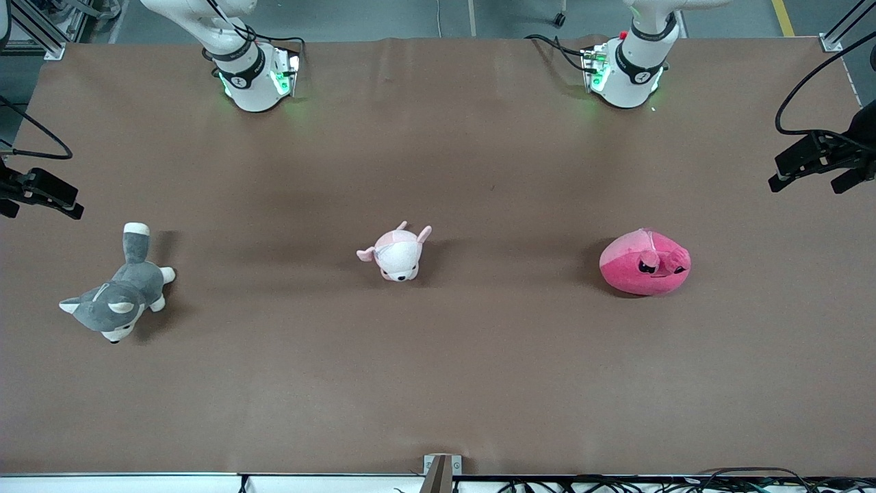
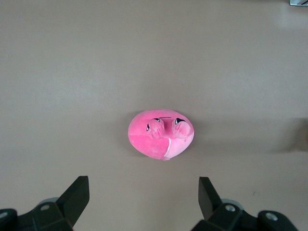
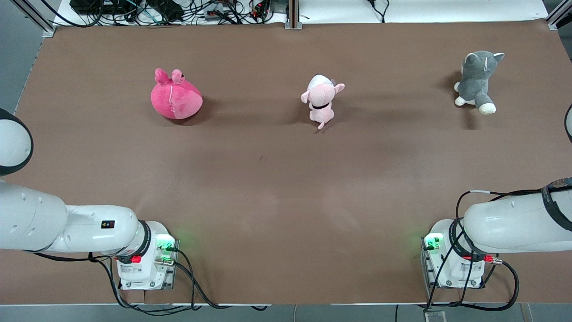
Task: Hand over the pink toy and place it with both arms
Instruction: 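Reach the left gripper toward the pink plush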
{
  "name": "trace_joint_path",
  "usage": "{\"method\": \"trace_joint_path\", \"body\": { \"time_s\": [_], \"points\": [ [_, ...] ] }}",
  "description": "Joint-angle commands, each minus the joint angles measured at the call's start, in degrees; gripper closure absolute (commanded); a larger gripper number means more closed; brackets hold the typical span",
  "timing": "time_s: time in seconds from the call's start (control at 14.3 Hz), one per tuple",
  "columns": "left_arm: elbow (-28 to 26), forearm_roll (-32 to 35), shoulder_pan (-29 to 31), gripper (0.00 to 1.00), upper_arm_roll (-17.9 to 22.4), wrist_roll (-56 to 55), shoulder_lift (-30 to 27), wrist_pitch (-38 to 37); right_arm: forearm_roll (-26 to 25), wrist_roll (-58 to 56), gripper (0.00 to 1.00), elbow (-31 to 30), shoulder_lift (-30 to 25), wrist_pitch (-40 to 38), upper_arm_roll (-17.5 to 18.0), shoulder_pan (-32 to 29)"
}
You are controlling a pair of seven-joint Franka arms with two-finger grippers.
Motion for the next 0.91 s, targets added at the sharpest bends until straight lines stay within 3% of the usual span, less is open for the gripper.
{"method": "trace_joint_path", "body": {
  "time_s": [0.0, 0.49, 0.84],
  "points": [
    [1.2, 1.2, 0.0, 0.0, 0.2, 0.9, 0.2, -1.2, -0.3, -0.5, 0.0, -0.7, -1.0, 0.1, 0.1, 0.1],
    [0.9, 0.9, 0.1, 0.0, 0.2, 0.2, 1.5, -1.2, 0.2, -0.3, 0.0, -0.8, -1.0, -0.3, 0.1, 0.0],
    [-0.9, 0.8, -0.4, 0.0, 0.2, -0.2, 10.8, -1.2, 0.3, -0.4, 0.0, -1.6, -1.4, 0.3, 0.2, 0.1]
  ]
}}
